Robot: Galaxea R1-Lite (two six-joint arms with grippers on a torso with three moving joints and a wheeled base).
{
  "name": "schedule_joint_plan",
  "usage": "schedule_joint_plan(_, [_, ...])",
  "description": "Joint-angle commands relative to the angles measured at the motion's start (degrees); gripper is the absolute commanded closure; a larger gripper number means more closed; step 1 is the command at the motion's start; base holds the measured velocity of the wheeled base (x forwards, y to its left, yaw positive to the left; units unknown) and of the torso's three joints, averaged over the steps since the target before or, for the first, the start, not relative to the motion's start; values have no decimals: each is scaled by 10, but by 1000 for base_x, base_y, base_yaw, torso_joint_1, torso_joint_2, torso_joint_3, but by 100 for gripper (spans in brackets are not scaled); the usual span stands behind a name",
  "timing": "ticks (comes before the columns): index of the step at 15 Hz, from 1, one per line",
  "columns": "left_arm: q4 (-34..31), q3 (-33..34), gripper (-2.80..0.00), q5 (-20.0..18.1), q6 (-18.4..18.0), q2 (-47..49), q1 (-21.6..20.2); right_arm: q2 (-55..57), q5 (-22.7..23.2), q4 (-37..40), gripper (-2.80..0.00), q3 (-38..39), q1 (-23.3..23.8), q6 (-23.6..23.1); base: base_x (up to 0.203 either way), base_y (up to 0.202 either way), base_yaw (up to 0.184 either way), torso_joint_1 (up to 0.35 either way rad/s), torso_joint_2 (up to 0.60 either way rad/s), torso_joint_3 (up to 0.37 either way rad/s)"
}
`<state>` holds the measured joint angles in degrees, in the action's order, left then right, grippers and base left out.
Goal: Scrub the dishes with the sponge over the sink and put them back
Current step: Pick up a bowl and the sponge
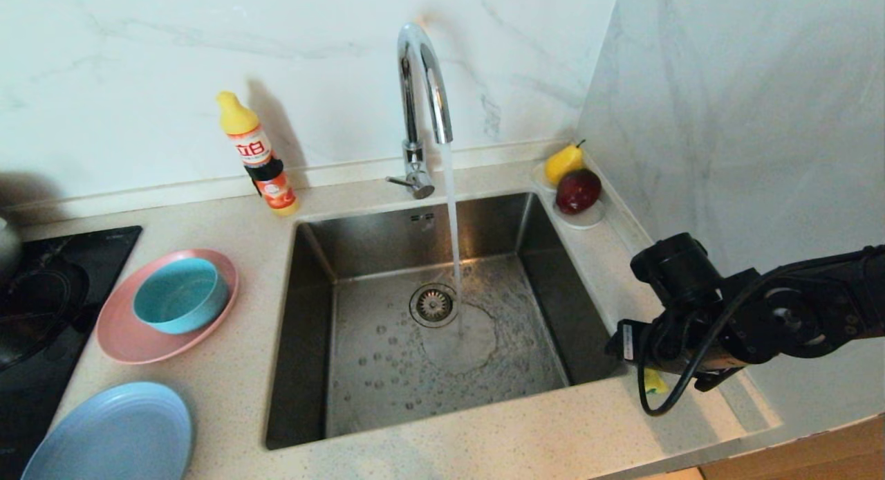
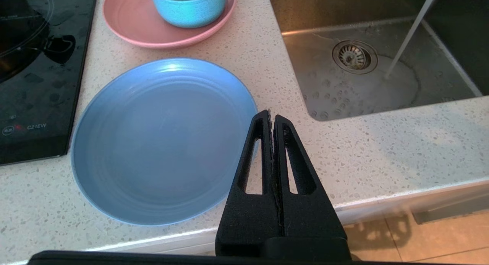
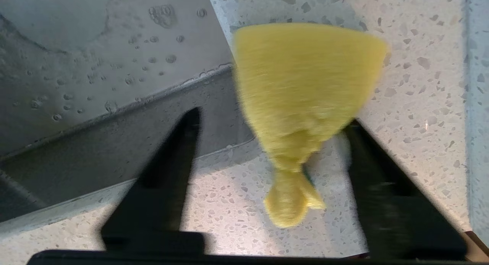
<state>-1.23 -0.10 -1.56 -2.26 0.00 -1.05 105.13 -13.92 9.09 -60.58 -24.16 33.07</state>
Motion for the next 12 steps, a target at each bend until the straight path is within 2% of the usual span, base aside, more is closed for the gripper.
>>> schedule_joint_plan(1, [0,0,0,0,0,1,0,1,-1,0,0,0,1,2,0,0,0,0,0,0])
schedule_joint_plan(12, [-1,0,0,0,0,1,-1,-4,-4,0,0,-2,5,-2,0,0,0,0,0,0])
